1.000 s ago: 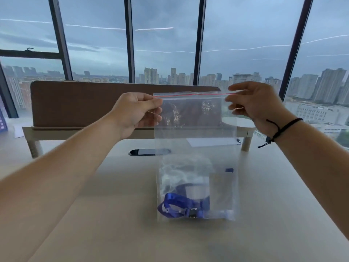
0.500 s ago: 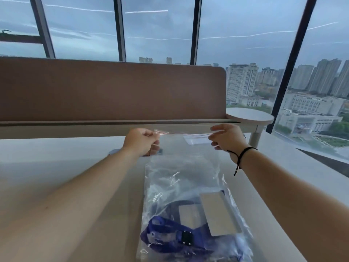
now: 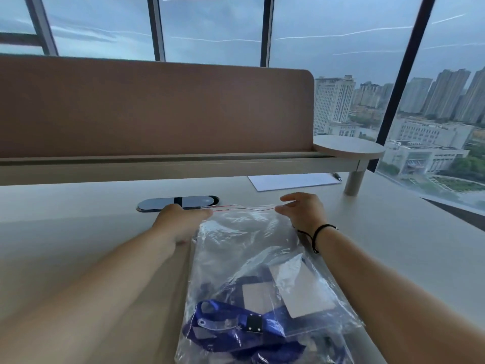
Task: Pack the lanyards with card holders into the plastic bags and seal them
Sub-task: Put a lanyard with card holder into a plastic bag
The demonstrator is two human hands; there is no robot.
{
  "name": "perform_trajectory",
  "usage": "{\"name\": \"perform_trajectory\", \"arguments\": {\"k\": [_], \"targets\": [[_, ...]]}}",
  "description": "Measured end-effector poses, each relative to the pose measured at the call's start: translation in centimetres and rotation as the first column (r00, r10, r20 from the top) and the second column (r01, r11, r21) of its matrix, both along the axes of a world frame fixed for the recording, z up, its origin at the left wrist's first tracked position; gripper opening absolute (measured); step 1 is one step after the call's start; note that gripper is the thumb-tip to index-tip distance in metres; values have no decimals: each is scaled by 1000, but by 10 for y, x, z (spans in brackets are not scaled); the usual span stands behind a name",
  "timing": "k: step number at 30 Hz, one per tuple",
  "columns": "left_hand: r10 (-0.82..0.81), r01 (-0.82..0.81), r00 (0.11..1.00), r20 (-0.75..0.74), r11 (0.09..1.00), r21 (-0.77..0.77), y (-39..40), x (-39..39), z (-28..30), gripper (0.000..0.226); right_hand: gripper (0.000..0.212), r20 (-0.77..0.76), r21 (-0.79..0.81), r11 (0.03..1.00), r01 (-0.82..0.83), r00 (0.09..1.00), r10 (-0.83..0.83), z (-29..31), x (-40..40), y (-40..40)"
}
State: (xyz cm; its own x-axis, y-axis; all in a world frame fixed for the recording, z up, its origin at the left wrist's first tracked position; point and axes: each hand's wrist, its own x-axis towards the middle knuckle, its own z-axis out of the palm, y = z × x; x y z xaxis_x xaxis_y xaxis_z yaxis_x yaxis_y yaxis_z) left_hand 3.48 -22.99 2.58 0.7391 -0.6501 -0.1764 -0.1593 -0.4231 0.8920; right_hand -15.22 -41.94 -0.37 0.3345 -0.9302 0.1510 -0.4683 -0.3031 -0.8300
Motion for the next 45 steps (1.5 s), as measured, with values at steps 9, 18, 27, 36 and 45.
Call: {"name": "perform_trajectory", "arguments": {"k": [9,18,27,36,45], "targets": [[34,-43,864,-502,999,-6,29,-10,25,72,37,164,318,943,95,975,-153,18,-33,14],[44,-59,824,-565,998,-9,38,-25,29,57,70,372,708,686,-171,915,-157,27,-64,48],[-79,70,871,-485,997,-37,33,-25,7,26,40,389,699,637,-325,920,43,12,-53,56],[-207,136,791,-576,977,-165,30,-41,5,20,21,546,635,649,-419,838,7,19,-59,71],[-360,178,841,-405,889,-421,69,-59,48,18,18,666,523,723,-451,746,-17,57,-93,118]]}}
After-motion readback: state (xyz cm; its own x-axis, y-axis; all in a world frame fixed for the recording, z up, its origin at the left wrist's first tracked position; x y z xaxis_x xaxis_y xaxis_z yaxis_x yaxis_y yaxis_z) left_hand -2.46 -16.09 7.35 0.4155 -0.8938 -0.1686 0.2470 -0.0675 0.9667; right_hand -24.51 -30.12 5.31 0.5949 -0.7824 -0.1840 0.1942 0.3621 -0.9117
